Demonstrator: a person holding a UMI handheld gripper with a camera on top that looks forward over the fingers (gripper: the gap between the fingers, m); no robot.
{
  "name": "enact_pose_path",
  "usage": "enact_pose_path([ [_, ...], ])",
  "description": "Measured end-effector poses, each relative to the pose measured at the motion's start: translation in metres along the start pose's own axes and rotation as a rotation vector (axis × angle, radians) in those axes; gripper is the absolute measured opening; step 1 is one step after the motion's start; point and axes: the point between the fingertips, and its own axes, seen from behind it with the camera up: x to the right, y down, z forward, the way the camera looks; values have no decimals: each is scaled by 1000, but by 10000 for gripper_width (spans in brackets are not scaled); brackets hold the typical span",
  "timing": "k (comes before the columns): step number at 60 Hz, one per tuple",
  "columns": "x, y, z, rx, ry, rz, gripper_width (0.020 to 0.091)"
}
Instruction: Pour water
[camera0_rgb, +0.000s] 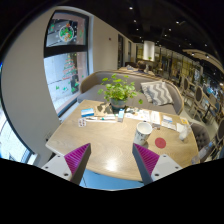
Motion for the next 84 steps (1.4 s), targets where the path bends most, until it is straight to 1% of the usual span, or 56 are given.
enact_pose_path([
  [5,19,5,-1,-6,14,23,853],
  [14,83,25,-3,-10,42,60,852],
  [15,71,22,-2,-12,53,66,852],
  [16,98,31,-2,-11,53,68,853],
  [25,188,73,-6,-21,87,117,853],
  [37,325,142,-15,-25,152,186,854],
  [46,420,183,-23,-17,199,206,849],
  [51,467,197,-25,-8,222,213,850],
  [58,521,207,-16,6,241,220,851],
  [65,563,205,4,28,252,214,851],
  [74,591,199,35,70,256,218,846],
  [78,596,200,51,81,253,232,831],
  [84,607,201,67,101,266,238,767],
])
